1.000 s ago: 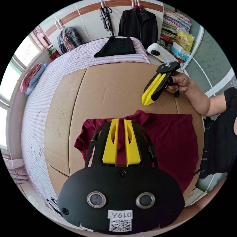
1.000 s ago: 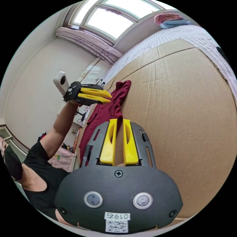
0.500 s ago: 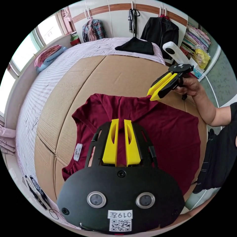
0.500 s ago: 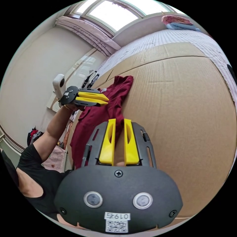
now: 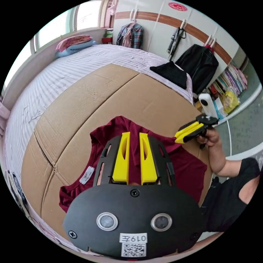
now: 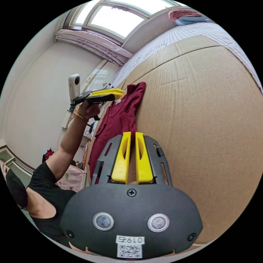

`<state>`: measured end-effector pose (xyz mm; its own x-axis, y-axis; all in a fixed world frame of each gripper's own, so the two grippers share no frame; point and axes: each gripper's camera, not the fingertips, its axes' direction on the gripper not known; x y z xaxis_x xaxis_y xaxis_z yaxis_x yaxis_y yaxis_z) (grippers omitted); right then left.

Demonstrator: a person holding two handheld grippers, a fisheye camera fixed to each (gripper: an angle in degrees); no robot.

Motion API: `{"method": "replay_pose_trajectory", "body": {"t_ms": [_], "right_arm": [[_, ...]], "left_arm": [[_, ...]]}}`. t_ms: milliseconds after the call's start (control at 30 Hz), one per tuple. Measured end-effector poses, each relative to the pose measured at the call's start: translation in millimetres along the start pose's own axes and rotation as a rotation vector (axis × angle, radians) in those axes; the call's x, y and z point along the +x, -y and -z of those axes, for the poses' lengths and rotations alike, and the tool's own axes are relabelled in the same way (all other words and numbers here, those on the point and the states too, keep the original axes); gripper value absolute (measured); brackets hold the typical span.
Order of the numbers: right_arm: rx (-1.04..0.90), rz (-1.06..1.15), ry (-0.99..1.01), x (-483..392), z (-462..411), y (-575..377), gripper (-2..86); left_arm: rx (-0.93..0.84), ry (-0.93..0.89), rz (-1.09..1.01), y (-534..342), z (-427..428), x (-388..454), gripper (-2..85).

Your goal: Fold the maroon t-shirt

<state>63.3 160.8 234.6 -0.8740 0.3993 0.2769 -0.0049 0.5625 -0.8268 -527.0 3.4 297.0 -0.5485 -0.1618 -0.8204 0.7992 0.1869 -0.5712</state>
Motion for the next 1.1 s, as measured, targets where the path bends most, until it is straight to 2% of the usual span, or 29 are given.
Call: {"method": "replay_pose_trajectory", "body": {"t_ms": [133, 300, 367, 833, 1100], "right_arm": [[0.003, -0.006, 0.015, 16.1, 12.6, 8.0, 1.3], [0.005, -0.01, 0.026, 35.7, 26.0, 17.1, 1.4], [0.007, -0.015, 0.04, 47.9, 32.7, 20.9, 1.4], [0.007, -0.013, 0.034, 115.4, 56.4, 34.2, 1.3], [0.012, -0.016, 0.035, 165.0, 57.9, 30.6, 1.2]], "left_arm": [[-0.012, -0.02, 0.13, 35.8, 6.0, -37.8, 0.9], [-0.069, -0.18, 0.271, 62.6, 12.0, -92.3, 0.8], [-0.072, -0.187, 0.292, 66.5, 17.0, -104.4, 0.9], [-0.173, -0.155, 0.29, 65.6, 39.0, -147.3, 0.9], [-0.18, -0.097, 0.26, 26.1, 47.7, -147.5, 0.9]]}}
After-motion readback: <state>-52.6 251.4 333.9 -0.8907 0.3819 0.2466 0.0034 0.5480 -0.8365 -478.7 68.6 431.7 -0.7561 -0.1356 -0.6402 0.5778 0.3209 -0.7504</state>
